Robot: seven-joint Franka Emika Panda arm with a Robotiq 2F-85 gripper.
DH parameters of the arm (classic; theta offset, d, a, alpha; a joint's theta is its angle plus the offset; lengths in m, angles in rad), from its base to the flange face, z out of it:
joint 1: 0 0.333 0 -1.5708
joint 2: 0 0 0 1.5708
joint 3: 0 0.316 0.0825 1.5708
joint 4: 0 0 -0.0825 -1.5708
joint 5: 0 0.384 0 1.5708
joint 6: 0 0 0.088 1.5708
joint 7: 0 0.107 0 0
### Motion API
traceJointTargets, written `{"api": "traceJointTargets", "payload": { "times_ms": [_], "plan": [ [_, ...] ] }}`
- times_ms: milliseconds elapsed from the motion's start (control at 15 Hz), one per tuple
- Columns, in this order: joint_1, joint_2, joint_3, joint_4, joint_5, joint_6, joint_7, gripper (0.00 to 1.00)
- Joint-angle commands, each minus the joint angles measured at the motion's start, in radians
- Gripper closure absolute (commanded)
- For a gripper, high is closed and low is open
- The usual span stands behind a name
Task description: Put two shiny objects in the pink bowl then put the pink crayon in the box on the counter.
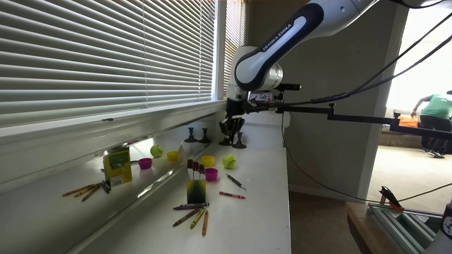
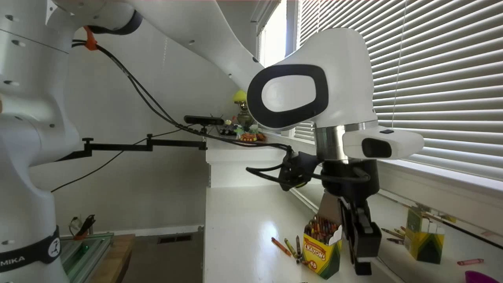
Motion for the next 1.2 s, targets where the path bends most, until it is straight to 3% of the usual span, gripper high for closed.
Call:
{"api": "traceJointTargets", "payload": {
  "times_ms": [0, 267, 333, 733, 800, 1133],
  "plan": [
    [0.016, 0.018, 0.013, 0.046, -0.052, -0.012, -0.046, 0.95],
    [0.016, 0.004, 0.041, 0.035, -0.029, -0.045, -0.108, 0.95],
    [0.019, 0.006, 0.032, 0.022, -0.029, -0.009, -0.065, 0.79],
    [0.019, 0.006, 0.039, 0.022, -0.029, -0.020, -0.084, 0.79],
    [0.019, 0.006, 0.039, 0.022, -0.029, -0.020, -0.085, 0.95],
    [0.018, 0.047, 0.061, 0.067, 0.012, -0.021, -0.087, 0.95]
  ]
}}
